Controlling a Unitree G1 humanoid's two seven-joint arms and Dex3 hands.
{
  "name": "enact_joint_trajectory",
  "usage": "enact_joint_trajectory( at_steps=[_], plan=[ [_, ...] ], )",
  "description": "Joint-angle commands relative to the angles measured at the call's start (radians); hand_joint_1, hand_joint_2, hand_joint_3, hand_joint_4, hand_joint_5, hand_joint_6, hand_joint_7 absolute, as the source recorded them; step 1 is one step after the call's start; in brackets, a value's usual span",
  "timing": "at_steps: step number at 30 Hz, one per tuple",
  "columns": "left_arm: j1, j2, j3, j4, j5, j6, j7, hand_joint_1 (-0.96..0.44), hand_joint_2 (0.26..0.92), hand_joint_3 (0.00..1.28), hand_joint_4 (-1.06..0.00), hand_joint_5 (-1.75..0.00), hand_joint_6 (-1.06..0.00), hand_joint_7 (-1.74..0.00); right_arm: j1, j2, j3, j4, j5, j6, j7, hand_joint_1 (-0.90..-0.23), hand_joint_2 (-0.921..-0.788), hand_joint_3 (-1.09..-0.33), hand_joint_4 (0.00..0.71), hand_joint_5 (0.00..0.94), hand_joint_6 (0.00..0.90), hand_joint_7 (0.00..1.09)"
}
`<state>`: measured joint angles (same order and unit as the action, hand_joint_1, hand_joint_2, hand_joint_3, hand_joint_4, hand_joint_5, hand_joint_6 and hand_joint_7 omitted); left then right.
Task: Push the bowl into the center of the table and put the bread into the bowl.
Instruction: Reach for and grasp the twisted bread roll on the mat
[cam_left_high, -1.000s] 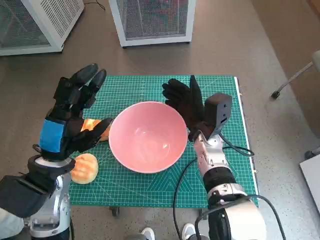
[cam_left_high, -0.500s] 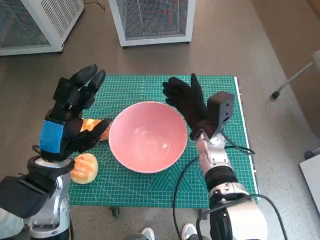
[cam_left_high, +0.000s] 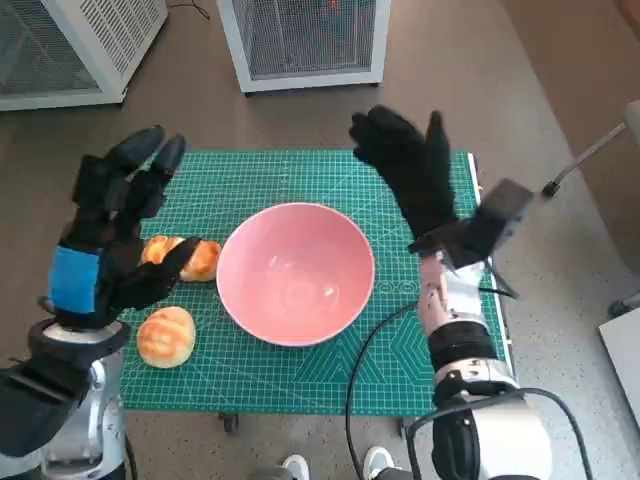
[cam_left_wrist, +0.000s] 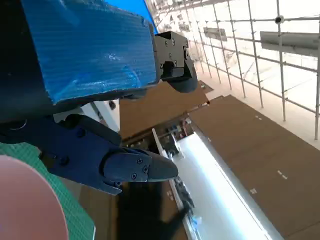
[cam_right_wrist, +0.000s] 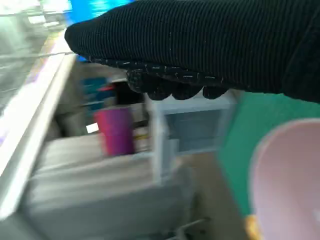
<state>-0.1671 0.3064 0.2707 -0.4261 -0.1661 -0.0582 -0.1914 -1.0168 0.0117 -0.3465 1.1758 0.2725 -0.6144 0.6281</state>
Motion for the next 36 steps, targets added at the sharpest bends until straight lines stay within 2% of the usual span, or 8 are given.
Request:
enact_joint_trajectory(
  at_steps=[1, 5, 9, 14, 17, 21, 28, 36],
  plan=[
    [0.014, 0.028, 0.030, -0.043, -0.012, 0.015, -0.005, -0.44, 0.921, 0.33, -0.38, 0.00, 0.00, -0.76, 0.038, 0.006, -0.012, -0.044, 0.056, -0.054, 0.109, -0.476, -0.921, -0.387, 0.432, 0.000, 0.598, 0.00],
    [0.028, 0.057, 0.057, -0.074, 0.005, 0.023, -0.008, -0.44, 0.921, 0.32, -0.37, 0.00, 0.00, -0.76, 0.056, 0.009, -0.013, -0.088, 0.099, -0.094, 0.184, -0.486, -0.921, -0.398, 0.425, 0.000, 0.586, 0.00],
    [0.050, 0.098, 0.086, -0.095, 0.022, 0.030, -0.022, -0.45, 0.921, 0.32, -0.38, 0.00, 0.00, -0.76, 0.071, 0.008, -0.010, -0.111, 0.125, -0.113, 0.229, -0.489, -0.921, -0.403, 0.423, 0.000, 0.580, 0.00],
    [0.108, 0.241, 0.164, -0.127, 0.079, 0.080, -0.099, -0.45, 0.921, 0.28, -0.32, 0.00, 0.00, -0.72, 0.090, 0.002, -0.010, -0.133, 0.151, -0.104, 0.259, -0.489, -0.921, -0.403, 0.421, 0.000, 0.580, 0.00],
    [0.151, 0.358, 0.212, -0.170, 0.146, 0.169, -0.167, -0.43, 0.916, 0.20, -0.27, 0.00, 0.00, -0.63, 0.100, 0.002, -0.008, -0.148, 0.160, -0.092, 0.263, -0.492, -0.921, -0.399, 0.420, 0.000, 0.580, 0.00],
    [0.181, 0.478, 0.237, -0.229, 0.237, 0.328, -0.235, -0.37, 0.856, 0.13, -0.18, 0.00, 0.00, -0.54, 0.108, 0.004, -0.003, -0.164, 0.171, -0.080, 0.261, -0.491, -0.921, -0.394, 0.416, 0.000, 0.580, 0.00],
    [0.156, 0.573, 0.164, -0.252, 0.348, 0.525, -0.272, -0.25, 0.780, 0.02, -0.12, 0.00, -0.16, -0.27, 0.116, 0.007, 0.006, -0.179, 0.173, -0.071, 0.255, -0.482, -0.921, -0.393, 0.413, 0.000, 0.579, 0.00],
    [0.105, 0.609, 0.027, -0.143, 0.456, 0.508, -0.268, -0.11, 0.761, 0.00, -0.14, -0.01, -0.29, -0.11, 0.119, 0.003, 0.009, -0.177, 0.169, -0.075, 0.248, -0.479, -0.921, -0.393, 0.412, 0.000, 0.579, 0.00]
  ],
)
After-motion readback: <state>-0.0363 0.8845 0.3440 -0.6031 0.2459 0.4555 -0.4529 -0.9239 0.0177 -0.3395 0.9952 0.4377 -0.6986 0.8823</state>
